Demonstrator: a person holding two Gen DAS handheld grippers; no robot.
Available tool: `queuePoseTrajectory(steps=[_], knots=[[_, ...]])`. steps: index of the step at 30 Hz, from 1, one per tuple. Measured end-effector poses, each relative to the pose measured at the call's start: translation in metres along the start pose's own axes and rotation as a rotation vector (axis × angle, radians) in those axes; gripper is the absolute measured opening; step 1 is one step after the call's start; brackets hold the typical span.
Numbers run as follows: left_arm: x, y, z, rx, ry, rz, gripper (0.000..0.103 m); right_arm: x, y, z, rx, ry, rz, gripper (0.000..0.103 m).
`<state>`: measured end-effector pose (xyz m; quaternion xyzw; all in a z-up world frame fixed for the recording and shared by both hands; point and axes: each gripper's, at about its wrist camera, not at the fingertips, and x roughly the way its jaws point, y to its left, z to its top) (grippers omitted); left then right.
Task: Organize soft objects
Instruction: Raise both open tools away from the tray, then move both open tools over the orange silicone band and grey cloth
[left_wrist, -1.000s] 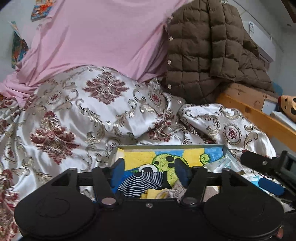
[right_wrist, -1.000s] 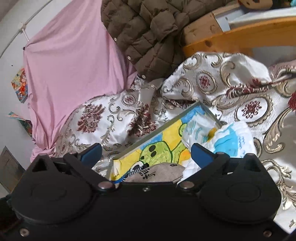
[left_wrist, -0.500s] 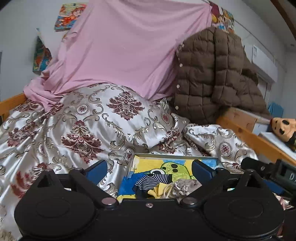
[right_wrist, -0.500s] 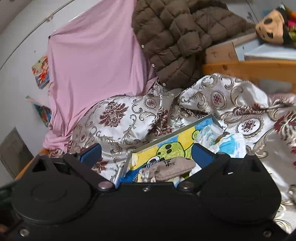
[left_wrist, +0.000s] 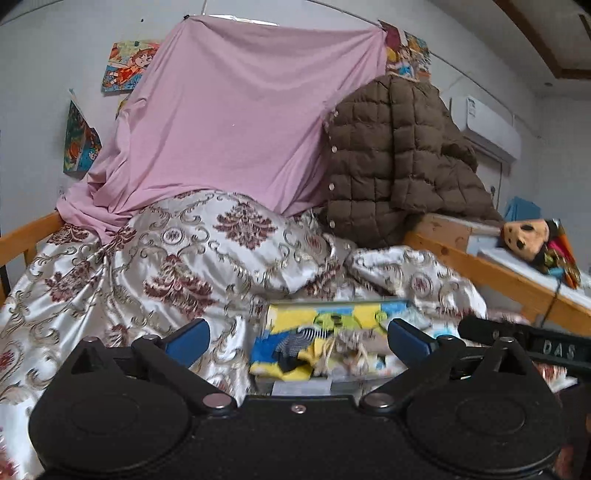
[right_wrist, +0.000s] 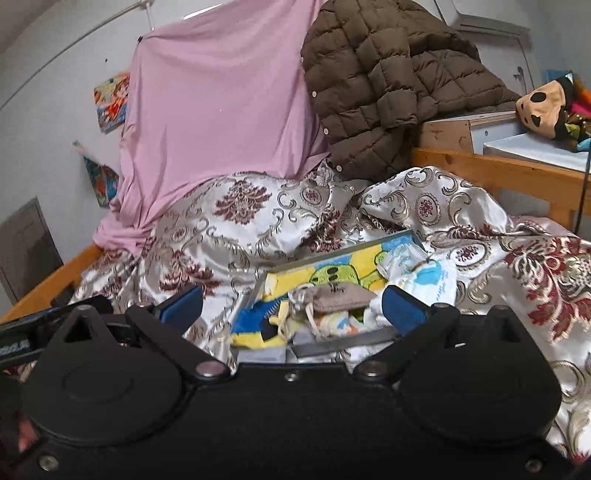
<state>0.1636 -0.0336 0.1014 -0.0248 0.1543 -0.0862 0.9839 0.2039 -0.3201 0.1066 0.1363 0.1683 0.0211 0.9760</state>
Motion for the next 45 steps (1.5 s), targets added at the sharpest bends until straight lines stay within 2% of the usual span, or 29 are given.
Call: queuePoseTrajectory(steps=[8,19,31,45], knots=[[-0.036,0.019,-0.04,0.063,0.065,0.006,0.102,-0.034,0.017,-0.031,-0.047,0.052,-0.018,0.102],[-0.06,0.035,-0.076,0.04,0.168,0.005,0.102,-0.077,0.033,-0.069,-0.077,0.121,-0.043,0.102],[-0.069,0.036,-0.101,0.047,0.269,0.002,0.102,-0.09,0.028,-0.098,-0.107,0.207,-0.08,0.102],[-0.053,0.043,-0.117,-0.08,0.409,-0.02,0.102,-0.073,0.053,-0.129,-0.238,0.367,-0.087,0.102]])
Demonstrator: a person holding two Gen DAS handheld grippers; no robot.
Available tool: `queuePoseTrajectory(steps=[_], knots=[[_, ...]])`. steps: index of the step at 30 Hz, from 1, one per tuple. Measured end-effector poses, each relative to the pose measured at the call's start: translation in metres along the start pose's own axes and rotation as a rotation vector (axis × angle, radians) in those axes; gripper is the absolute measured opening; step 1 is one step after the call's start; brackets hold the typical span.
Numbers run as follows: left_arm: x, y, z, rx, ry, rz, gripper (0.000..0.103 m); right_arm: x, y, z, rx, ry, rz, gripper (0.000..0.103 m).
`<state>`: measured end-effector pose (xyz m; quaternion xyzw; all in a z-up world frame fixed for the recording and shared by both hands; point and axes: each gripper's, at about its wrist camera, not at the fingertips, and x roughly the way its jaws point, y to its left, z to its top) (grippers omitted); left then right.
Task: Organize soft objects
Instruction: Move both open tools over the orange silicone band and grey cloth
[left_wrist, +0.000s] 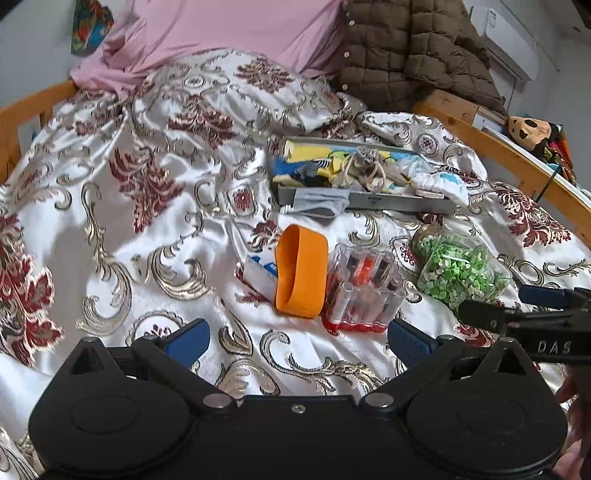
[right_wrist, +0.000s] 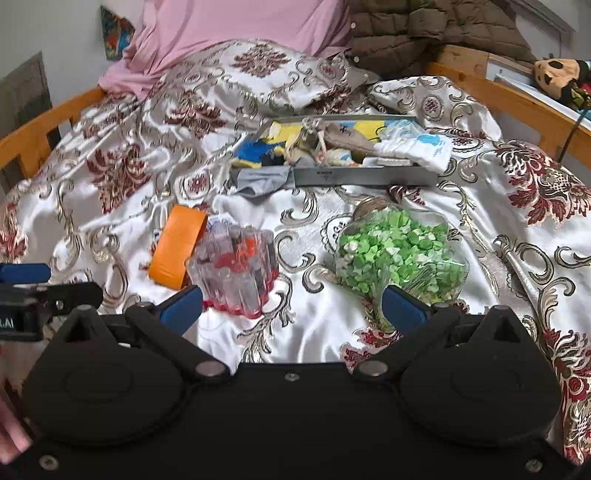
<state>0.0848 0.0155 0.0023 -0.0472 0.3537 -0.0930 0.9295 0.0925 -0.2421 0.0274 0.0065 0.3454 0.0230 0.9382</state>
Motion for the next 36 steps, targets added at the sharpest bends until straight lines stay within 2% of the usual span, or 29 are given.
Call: queuePoseTrajectory(steps=[7,16,22,29,36], knots=[[0.011,0.006,-0.001,-0.047,0.059,0.023,0.102,0.011,0.01,-0.001,-0.034,0.028,-0.008,0.102],[0.017,0.014,0.0,-0.117,0.095,0.005,0.102,0.014,0.008,-0.001,-0.06,0.03,-0.01,0.102],[0.02,0.018,0.003,-0.172,0.095,-0.028,0.102,0.014,0.002,0.001,-0.065,0.019,-0.006,0.102],[0.026,0.021,0.007,-0.191,0.089,-0.017,0.102,0.016,0.005,0.006,-0.118,0.0,-0.015,0.102],[0.053,0.024,0.021,-0.202,0.08,-0.037,0.102,0.022,0.011,0.024,-0.195,-0.049,0.02,0.102]])
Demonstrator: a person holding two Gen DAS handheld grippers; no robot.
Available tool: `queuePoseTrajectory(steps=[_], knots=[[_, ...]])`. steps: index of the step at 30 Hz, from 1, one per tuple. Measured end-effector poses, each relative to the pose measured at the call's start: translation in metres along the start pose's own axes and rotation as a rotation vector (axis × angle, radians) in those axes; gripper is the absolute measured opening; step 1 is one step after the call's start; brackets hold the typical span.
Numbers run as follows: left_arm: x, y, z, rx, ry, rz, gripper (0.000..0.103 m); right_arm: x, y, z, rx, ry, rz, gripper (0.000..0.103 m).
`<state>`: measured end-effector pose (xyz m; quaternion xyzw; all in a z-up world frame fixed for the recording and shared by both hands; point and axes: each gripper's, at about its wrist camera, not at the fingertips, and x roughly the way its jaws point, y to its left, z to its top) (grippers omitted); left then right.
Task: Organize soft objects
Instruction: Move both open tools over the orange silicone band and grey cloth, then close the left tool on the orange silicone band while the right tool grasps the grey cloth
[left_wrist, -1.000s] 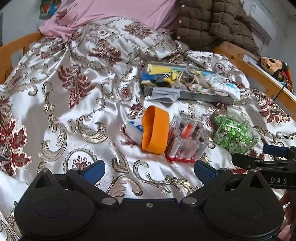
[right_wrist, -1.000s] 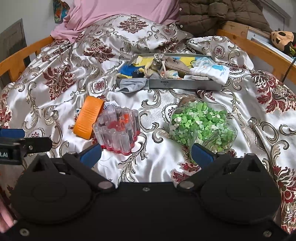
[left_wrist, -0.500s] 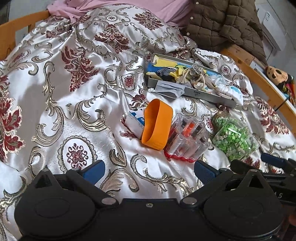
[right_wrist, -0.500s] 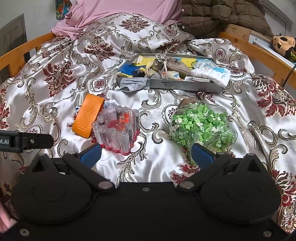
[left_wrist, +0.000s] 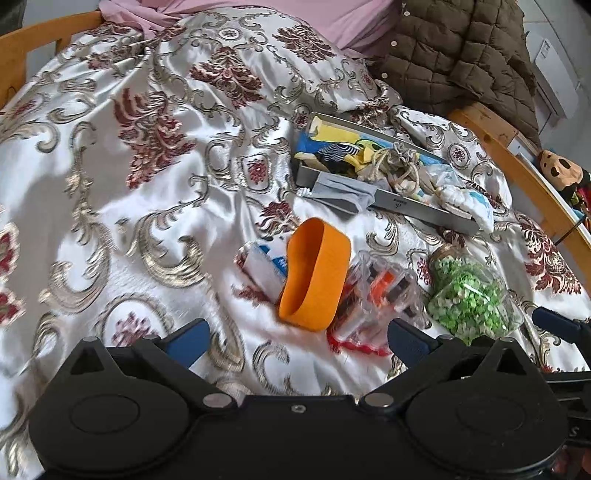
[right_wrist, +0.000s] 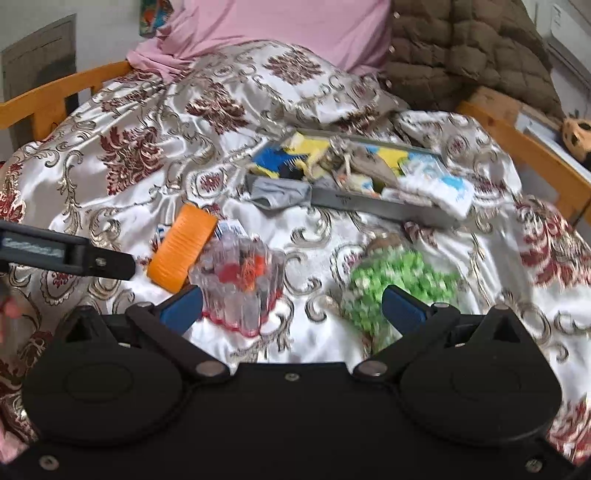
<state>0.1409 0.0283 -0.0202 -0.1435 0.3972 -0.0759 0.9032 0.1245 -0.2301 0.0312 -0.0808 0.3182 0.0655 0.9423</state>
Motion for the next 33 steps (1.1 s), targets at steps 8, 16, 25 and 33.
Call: queuePoseTrajectory(steps=[8,16,25,33], knots=[[0.028,0.004,0.013,0.038,0.019,-0.038,0.102,0.026,-0.002,0.015,-0.08,-0.04,0.008,0.102],[0.057,0.013,0.026,0.012,0.061,-0.104,0.102,0.055,-0.001,0.024,-0.118,-0.061,0.03,0.102],[0.082,0.026,0.035,-0.083,0.149,-0.189,0.087,0.094,-0.002,0.036,-0.115,-0.067,0.057,0.102],[0.096,0.036,0.037,-0.146,0.182,-0.198,0.067,0.131,-0.003,0.045,-0.092,-0.051,0.083,0.102]])
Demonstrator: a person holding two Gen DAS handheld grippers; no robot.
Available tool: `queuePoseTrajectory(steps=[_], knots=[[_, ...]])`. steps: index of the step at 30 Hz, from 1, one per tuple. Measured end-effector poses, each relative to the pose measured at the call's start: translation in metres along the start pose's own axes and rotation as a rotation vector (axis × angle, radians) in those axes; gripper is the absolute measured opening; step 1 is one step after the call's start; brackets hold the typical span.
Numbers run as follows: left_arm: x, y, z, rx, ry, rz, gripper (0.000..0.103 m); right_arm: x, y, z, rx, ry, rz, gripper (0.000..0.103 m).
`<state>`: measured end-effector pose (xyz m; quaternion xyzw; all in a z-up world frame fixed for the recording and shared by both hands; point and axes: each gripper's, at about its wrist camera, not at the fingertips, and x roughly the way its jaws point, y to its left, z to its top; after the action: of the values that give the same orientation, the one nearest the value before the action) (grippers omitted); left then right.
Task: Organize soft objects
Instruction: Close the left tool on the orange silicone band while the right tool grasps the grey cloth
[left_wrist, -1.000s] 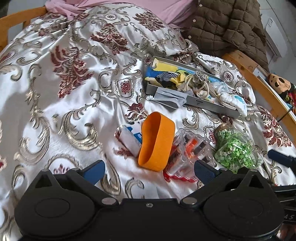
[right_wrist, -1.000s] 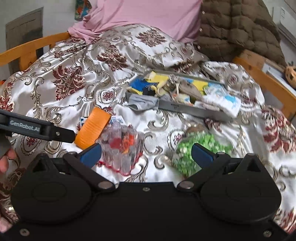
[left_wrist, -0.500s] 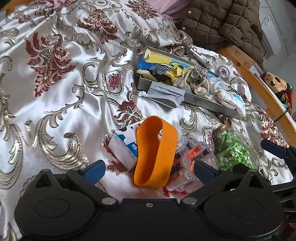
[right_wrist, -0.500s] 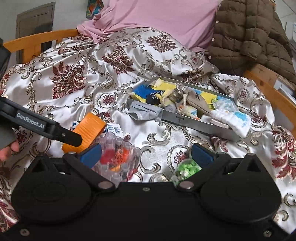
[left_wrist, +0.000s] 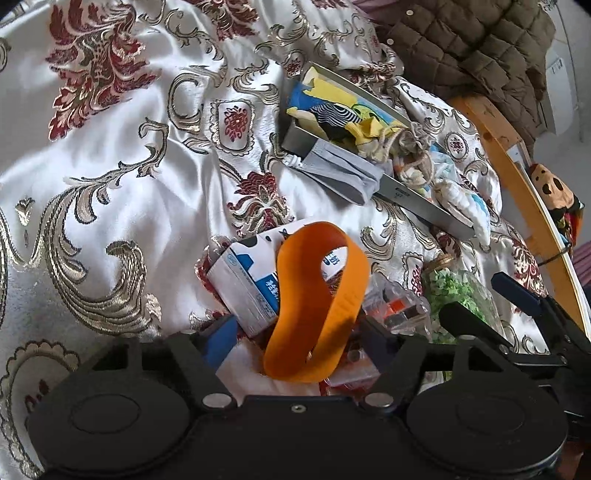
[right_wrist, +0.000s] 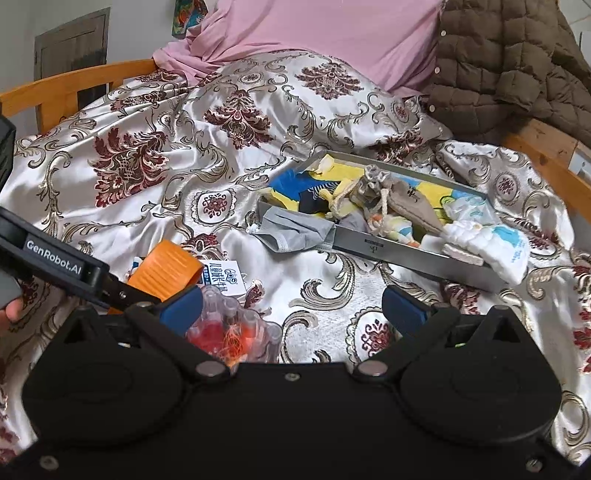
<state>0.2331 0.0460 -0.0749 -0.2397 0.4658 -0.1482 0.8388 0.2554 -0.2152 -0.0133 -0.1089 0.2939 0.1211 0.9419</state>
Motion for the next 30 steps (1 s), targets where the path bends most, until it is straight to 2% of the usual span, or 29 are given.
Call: queuePoseTrajectory(steps=[2,4,6,10,14,18,23,28,30], knots=[[0.002,0.002,0.001,-0.005,0.009,-0.003,0.06,0.009,-0.003,0.002,0.015,0.007,0.013,0.102],[0.002,0.002,0.001,-0.01,0.016,-0.002,0.059,0.017,-0.004,0.003,0.018,0.008,0.02,0.102],[0.001,0.003,0.002,-0.023,0.031,0.005,0.052,0.027,-0.006,0.007,0.017,0.014,0.028,0.102],[-0.003,0.01,0.006,-0.112,0.058,-0.013,0.04,0.047,-0.006,0.018,0.024,0.031,0.048,0.102],[-0.007,0.013,0.008,-0.126,0.056,-0.007,0.025,0.071,-0.001,0.028,0.018,0.047,0.051,0.102],[-0.01,0.014,0.011,-0.138,0.065,-0.027,0.016,0.093,0.004,0.035,0.017,0.075,0.059,0.102],[-0.006,0.016,0.01,-0.139,0.079,-0.051,0.016,0.127,0.005,0.048,0.082,0.13,0.086,0.101],[-0.001,0.021,0.01,-0.154,0.099,-0.061,0.016,0.17,-0.007,0.061,0.246,0.216,0.096,0.092],[0.0,0.021,0.009,-0.146,0.104,-0.055,0.016,0.184,-0.013,0.063,0.291,0.243,0.079,0.083]])
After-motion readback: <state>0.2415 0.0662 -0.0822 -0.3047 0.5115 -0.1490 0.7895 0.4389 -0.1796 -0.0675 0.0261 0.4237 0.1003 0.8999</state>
